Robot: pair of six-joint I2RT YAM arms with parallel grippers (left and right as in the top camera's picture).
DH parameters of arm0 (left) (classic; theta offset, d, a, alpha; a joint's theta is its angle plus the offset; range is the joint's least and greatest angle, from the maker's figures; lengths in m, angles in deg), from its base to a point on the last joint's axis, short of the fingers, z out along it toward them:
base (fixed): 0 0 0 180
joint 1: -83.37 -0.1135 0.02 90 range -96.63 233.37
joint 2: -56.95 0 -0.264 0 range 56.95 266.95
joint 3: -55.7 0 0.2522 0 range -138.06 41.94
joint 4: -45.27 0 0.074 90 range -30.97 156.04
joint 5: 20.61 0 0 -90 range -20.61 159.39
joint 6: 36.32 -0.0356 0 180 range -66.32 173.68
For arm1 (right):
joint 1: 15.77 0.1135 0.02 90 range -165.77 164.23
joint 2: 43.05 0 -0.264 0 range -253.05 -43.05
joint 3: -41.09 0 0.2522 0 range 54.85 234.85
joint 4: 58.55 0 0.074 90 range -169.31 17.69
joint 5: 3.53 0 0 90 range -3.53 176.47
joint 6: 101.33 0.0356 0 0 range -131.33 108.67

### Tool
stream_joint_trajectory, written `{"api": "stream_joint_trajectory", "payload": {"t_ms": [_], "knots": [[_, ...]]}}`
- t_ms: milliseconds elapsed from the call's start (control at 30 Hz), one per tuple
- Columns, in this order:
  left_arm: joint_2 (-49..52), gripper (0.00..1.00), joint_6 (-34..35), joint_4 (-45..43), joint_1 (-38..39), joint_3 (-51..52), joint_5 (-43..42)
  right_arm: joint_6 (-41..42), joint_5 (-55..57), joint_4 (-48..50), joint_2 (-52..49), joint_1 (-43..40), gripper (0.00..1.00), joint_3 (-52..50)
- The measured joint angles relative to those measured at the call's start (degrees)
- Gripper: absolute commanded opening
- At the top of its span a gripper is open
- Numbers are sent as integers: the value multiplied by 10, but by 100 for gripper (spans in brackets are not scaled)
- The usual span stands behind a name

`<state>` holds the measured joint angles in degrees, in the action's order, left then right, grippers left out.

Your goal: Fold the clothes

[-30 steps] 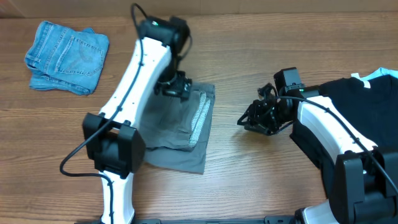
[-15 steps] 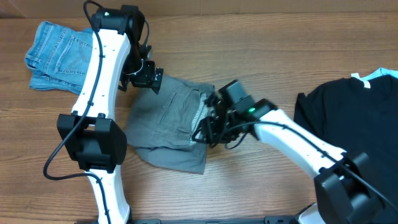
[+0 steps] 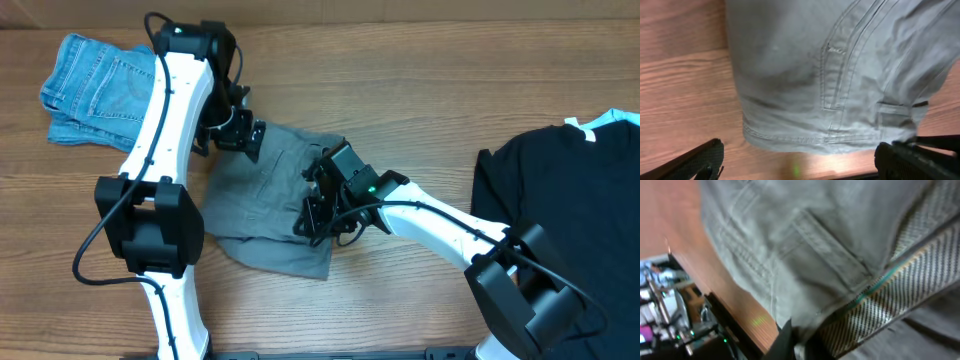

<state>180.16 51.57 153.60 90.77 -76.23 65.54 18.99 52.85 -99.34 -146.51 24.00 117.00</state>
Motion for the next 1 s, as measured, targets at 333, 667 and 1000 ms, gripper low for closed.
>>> {"api": "stream_joint_trajectory", "payload": {"t_ms": [333,667,1000], "knots": [[0,95,-11,-40,0,99,-13,-2,16,-157,17,0,4,3],[0,63,-14,-226,0,251,-64,90,132,-311,15,0,6,5],[-23,75,-14,-300,0,337,-86,136,293,-438,14,-3,11,8]]}}
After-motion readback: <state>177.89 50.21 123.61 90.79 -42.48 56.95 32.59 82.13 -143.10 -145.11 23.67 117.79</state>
